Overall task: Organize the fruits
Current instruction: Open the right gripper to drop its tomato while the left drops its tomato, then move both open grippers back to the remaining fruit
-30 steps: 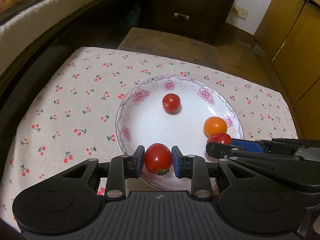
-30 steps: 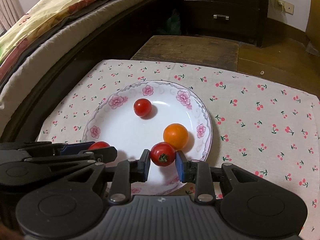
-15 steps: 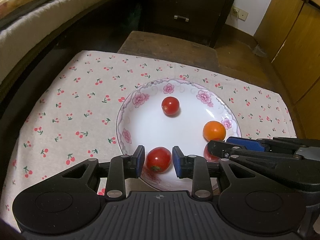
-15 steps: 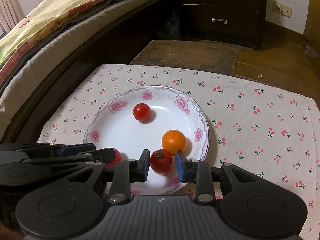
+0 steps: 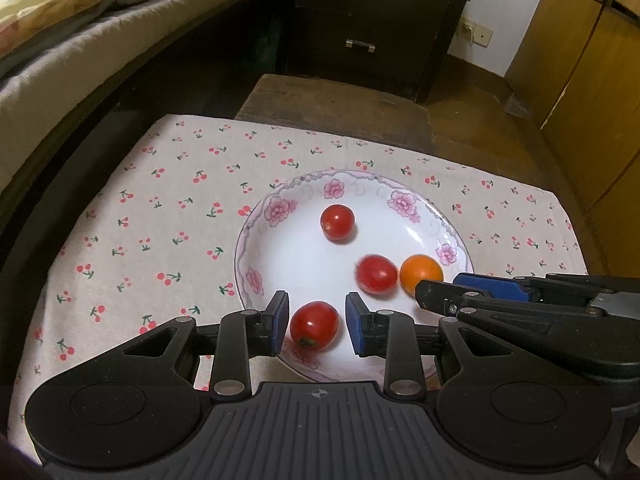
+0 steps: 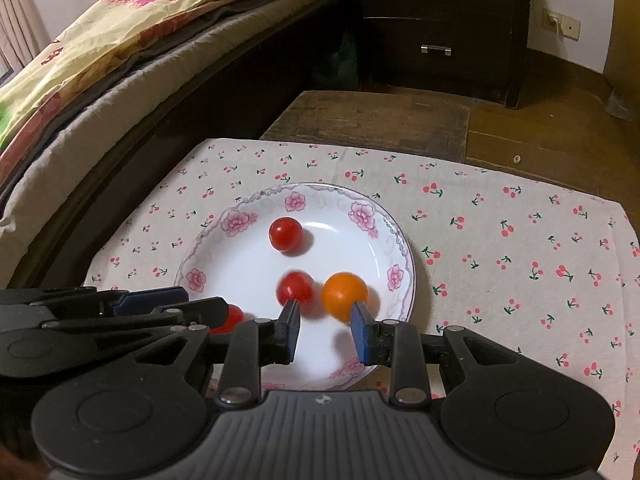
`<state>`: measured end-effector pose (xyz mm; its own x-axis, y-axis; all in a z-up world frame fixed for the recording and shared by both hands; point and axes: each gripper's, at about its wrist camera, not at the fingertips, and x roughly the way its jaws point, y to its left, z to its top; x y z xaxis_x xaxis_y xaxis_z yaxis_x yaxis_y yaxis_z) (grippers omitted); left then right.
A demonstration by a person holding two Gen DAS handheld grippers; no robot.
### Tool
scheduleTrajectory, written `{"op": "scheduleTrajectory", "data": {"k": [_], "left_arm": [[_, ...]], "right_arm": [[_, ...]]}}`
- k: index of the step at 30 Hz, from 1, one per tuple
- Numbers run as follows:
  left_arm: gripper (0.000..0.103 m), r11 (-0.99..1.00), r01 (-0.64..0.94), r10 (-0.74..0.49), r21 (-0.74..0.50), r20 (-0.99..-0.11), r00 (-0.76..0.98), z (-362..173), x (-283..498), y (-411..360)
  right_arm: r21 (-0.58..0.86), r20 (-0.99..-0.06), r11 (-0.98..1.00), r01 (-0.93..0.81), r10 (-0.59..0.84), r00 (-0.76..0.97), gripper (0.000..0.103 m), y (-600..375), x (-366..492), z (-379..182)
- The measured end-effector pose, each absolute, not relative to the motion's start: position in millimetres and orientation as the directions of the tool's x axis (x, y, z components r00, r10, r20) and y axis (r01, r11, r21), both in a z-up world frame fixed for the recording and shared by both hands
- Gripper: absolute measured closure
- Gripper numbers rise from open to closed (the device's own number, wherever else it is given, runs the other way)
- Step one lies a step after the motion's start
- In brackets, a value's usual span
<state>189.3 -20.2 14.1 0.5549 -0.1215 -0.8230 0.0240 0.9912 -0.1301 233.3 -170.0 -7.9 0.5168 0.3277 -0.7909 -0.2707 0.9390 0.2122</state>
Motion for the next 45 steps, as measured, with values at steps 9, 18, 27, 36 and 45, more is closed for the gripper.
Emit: {"op": "scheduleTrajectory", "data": {"k": [9, 18, 27, 36, 45], "left_arm": [[0.065, 0.994, 0.035, -0.108, -0.107, -0.81, 0.576, 23, 181, -23], [0.063, 0.992, 0.036, -0.123, -0.124, -0.81, 0.573, 27, 166, -19], [0.063, 0.992, 0.051, -0.122, -0.113, -0.807, 0.577, 32, 144, -18], [0.063, 0.993, 0.056, -0.118, -0.105, -0.812, 0.571, 31, 124, -15], [0.064, 0.993, 0.059, -0.116, -0.1, -0.828, 0.548, 24, 102, -12]], "right_arm": [[0.187, -0.788, 0.946, -0.263, 0.305, 0.535, 0.073, -167, 224, 2], [0.193, -0.787, 0.945, -0.264, 0.31, 0.533, 0.073, -166, 208, 9], [0.19, -0.79, 0.945, -0.266, 0.308, 0.53, 0.073, -164, 186, 12], [0.18, -0.801, 0.945, -0.275, 0.302, 0.517, 0.073, -159, 164, 13], [0.169, -0.822, 0.941, -0.293, 0.298, 0.486, 0.073, -154, 145, 7]]}}
